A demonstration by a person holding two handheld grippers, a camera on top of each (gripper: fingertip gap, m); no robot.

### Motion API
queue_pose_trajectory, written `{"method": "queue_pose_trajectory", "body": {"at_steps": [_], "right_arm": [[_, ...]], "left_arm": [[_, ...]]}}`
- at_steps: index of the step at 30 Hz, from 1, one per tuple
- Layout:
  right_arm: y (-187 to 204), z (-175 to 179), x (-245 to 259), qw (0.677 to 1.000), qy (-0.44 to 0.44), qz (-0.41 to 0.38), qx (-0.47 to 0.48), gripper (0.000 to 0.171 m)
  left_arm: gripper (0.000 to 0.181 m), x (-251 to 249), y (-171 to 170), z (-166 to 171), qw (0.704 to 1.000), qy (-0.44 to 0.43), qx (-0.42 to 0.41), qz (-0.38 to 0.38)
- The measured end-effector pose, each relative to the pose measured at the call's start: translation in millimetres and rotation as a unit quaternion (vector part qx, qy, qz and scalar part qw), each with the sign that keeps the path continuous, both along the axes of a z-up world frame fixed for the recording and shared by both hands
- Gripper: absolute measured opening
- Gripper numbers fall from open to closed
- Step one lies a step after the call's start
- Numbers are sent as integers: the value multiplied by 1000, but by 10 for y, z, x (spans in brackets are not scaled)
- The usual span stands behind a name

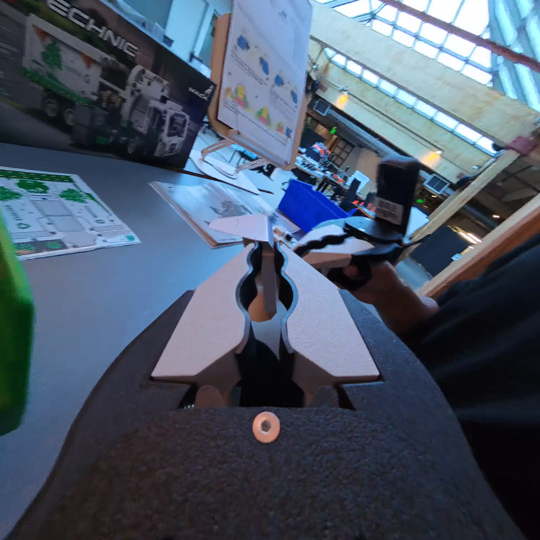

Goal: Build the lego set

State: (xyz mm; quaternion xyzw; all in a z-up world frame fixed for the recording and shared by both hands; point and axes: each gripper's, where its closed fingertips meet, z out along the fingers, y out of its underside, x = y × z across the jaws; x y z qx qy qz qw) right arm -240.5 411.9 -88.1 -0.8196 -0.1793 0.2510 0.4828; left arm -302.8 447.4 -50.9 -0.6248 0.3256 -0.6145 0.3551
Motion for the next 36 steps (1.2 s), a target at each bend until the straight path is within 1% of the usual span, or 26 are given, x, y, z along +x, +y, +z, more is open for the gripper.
{"method": "queue_pose_trajectory", "body": {"at_steps": [2,5,6,8,10,12,13,16,18,19,21,23,25,27,29,31,33,36], "right_arm": [[-32,-60,89,999,-44,-13,10,10],[-111,-129,128,999,-53,-8,6,11],[-136,-133,119,999,-41,-4,4,12],[-177,-126,90,1000,-20,8,4,17],[-197,-136,91,1000,-24,14,10,19],[-221,-136,118,999,-34,18,18,18],[-241,-129,135,999,-37,20,21,18],[-300,-118,206,998,-43,20,30,18],[-338,-113,230,998,-41,23,34,18],[-358,-107,228,998,-37,26,35,18],[-398,-96,212,998,-32,33,39,18],[-436,-90,203,998,-33,38,43,18],[-481,-73,215,997,-35,39,49,18],[-539,-52,248,997,-38,36,58,18],[-610,-41,292,997,-38,33,60,18],[-690,-54,345,997,-37,30,53,17],[-754,-60,405,998,-30,23,52,16],[-823,-80,426,998,-14,29,47,16]], "left_arm": [[6,-6,129,-34,999,34,2,23],[6,32,243,-99,995,86,14,45],[6,68,220,-67,996,80,7,33],[5,146,166,38,998,37,-46,-3],[5,207,175,-13,997,38,-73,-7],[6,172,220,-145,995,87,-44,22],[6,86,268,-129,994,100,-22,46],[5,-245,360,232,990,72,34,114],[5,-370,398,342,981,98,77,148],[6,-368,395,350,976,120,103,152],[6,-291,413,314,958,173,160,160],[6,-140,481,240,932,231,221,173],[6,139,502,140,904,278,282,160],[6,472,558,78,877,296,344,158],[6,697,646,-64,847,339,377,158],[6,729,719,-107,814,371,407,187],[6,649,673,-108,795,381,422,213],[6,163,588,-117,759,415,421,272]]}}
